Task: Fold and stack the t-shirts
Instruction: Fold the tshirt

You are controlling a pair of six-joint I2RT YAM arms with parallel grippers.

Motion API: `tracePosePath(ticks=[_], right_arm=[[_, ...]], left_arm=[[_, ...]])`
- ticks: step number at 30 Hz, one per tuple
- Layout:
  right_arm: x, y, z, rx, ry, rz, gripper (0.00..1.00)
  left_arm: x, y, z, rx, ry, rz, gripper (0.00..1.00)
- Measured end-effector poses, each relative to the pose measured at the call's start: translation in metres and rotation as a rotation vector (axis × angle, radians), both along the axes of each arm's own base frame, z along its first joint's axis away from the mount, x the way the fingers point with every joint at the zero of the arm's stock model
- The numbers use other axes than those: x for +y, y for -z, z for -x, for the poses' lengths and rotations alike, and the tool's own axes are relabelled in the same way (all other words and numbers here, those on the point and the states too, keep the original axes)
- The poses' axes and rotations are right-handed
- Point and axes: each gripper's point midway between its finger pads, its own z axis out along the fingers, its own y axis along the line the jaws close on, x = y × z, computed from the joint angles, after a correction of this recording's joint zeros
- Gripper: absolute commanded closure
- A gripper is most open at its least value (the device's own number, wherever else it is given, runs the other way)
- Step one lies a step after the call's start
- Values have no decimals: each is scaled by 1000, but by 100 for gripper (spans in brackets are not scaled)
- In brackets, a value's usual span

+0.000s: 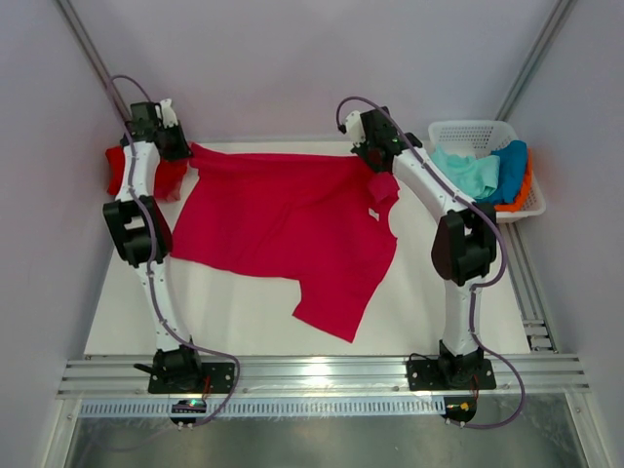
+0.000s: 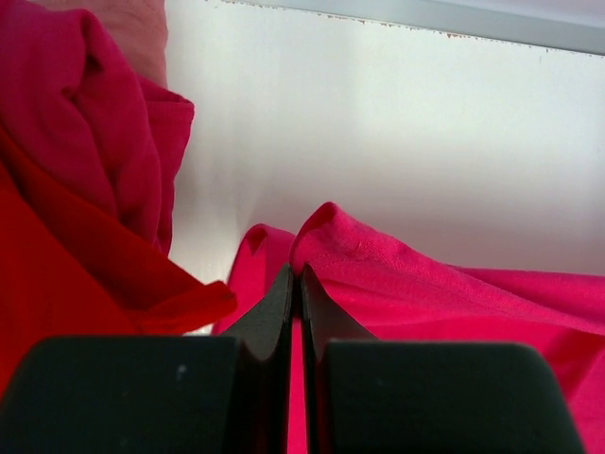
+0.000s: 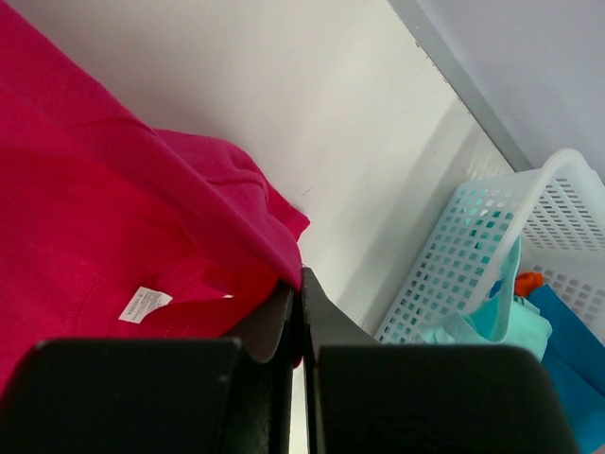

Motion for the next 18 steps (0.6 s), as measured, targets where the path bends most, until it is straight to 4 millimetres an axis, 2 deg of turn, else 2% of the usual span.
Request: tracePosePath(ticks=[4,8,11,13,18], right_arm=[[1,-16,-7,-44,20,-18,97],[6,-55,-20,-141,37,-71,97],[7,-85,-21,-209,49,-117,97],[7,-106,-17,-247,53,-146,97],[2,-163,-1,-349,50,-199,97]], left_arm=[[-1,1,-7,-17,5,5,100],[-3,-14,-14,-66,17,-16,100],[-7,-33,-12,-97,28,-31,100],[-10,-57,-10,-136,37,-42,100],[-16,-140,9,-274,44,-73,100]])
